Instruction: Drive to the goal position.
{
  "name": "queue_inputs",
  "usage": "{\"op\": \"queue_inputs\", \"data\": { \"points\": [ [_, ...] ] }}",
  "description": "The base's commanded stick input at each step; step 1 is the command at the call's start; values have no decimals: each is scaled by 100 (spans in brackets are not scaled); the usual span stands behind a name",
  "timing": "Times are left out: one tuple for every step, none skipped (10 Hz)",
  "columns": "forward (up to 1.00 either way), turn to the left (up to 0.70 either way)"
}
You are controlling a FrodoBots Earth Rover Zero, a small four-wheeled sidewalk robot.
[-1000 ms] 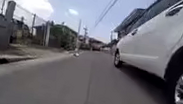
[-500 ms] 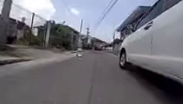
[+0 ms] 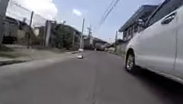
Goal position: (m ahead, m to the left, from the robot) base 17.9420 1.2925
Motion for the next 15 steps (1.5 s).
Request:
{"op": "queue_inputs", "data": {
  "points": [
    [100, -33],
    [100, -14],
    [100, 11],
    [100, 27],
    [100, 34],
    [100, 39],
    [100, 39],
    [100, 31],
    [100, 4],
    [100, 2],
    [100, 0],
    [100, 0],
    [100, 0],
    [100, 0],
    [100, 0]
  ]
}}
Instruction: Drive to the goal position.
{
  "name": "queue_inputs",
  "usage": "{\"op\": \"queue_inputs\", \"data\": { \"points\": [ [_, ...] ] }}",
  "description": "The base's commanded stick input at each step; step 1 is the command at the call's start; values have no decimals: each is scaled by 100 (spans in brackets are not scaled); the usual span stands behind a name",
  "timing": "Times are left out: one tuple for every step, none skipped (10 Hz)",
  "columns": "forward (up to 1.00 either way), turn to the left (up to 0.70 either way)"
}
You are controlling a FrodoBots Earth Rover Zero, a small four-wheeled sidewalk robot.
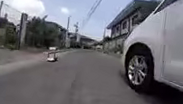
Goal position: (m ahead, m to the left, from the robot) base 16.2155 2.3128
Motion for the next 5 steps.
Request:
{"op": "queue_inputs", "data": {
  "points": [
    [100, -13],
    [100, -29],
    [100, -38],
    [100, -38],
    [100, -38]
  ]
}}
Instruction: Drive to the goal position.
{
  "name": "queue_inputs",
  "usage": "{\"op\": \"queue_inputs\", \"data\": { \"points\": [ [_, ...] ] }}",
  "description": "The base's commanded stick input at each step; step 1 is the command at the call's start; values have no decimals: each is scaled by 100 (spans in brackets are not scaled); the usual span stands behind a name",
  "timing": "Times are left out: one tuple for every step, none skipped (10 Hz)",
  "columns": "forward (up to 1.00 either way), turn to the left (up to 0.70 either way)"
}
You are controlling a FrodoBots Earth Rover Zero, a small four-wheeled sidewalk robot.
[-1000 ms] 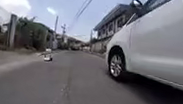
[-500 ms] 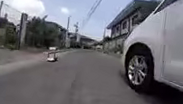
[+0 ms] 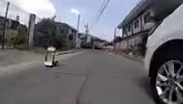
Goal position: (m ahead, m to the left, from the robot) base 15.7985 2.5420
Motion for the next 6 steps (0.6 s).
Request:
{"op": "queue_inputs", "data": {
  "points": [
    [100, -38],
    [100, -39],
    [100, -39],
    [100, -39],
    [100, -39],
    [100, -39]
  ]
}}
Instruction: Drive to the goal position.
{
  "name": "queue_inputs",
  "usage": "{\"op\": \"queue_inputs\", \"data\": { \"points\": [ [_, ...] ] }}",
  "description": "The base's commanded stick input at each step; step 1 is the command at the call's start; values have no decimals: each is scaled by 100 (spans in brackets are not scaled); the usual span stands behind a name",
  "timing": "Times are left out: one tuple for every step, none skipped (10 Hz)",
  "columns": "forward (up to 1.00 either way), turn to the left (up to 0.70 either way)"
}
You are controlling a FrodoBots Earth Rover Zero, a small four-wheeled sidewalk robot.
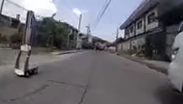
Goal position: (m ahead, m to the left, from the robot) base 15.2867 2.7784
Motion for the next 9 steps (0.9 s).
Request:
{"op": "queue_inputs", "data": {
  "points": [
    [100, -39],
    [100, -35],
    [100, -27],
    [100, -8],
    [100, 0],
    [100, 0],
    [100, 0],
    [100, 0],
    [100, 0]
  ]
}}
